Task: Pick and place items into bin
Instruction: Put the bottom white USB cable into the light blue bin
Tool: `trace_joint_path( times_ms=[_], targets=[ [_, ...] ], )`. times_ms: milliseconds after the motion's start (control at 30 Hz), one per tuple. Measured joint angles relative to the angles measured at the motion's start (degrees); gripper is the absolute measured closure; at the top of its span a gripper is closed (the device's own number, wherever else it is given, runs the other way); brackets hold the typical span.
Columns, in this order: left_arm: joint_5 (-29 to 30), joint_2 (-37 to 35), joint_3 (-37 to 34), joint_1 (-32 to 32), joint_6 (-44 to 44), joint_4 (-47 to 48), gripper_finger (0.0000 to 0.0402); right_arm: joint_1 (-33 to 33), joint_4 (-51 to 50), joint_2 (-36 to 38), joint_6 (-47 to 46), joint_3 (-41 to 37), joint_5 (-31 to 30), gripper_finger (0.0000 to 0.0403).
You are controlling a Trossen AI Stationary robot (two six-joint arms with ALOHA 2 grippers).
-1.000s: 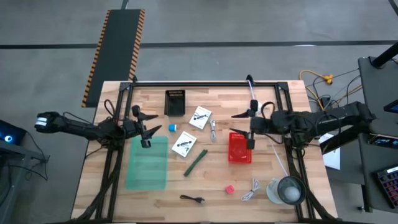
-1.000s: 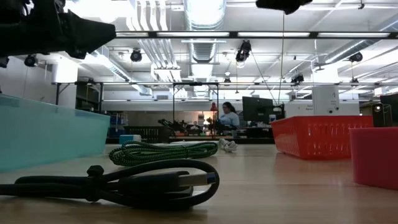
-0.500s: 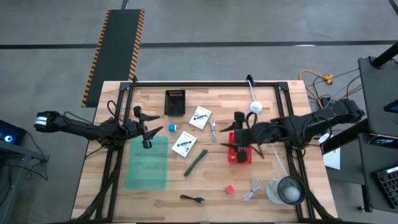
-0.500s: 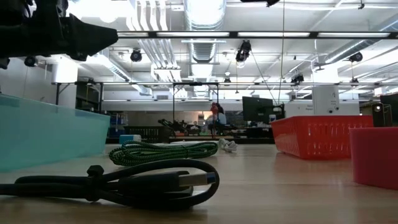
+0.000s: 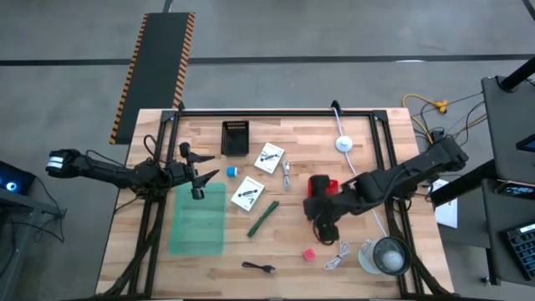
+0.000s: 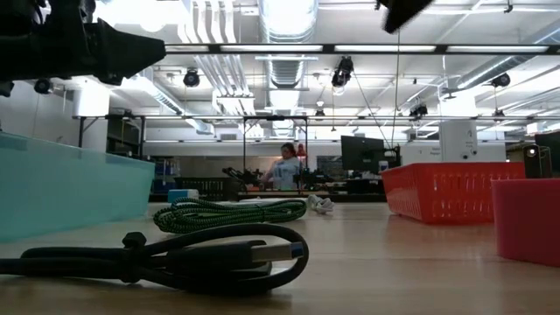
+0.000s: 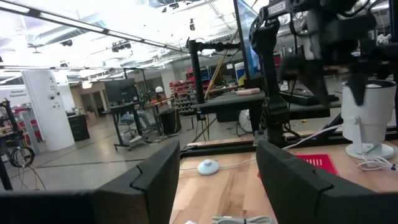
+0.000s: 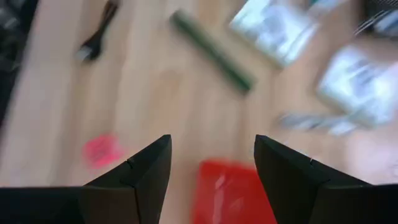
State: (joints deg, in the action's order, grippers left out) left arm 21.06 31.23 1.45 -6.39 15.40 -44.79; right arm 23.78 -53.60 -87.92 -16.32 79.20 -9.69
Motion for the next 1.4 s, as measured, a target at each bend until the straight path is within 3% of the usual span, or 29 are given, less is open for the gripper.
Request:
trace_joint_path(
  times_ms=[200, 300, 933, 1400],
  targets=[
    [0.0, 0.2, 0.0, 0.0, 0.0, -0.5, 0.0205, 2.5, -2.7, -3.3, -7.3, 0.1, 13.5, 0.0188],
    [0.0, 0.2, 0.0, 0.0, -0.1, -1.6, 0.0205, 4.4, -5.9, -5.4, -7.3, 0.0, 17.4, 0.0188],
    [0.0, 0.6, 0.0, 0.0, -0.1, -1.4, 0.0205, 13.9, -9.0, -18.7, -9.0, -0.1, 17.7, 0.0188],
    [0.0, 0.6, 0.0, 0.0, 0.0, -1.5, 0.0205, 14.7, -8.0, -23.8, -10.4, -0.1, 17.4, 0.0188]
  ],
)
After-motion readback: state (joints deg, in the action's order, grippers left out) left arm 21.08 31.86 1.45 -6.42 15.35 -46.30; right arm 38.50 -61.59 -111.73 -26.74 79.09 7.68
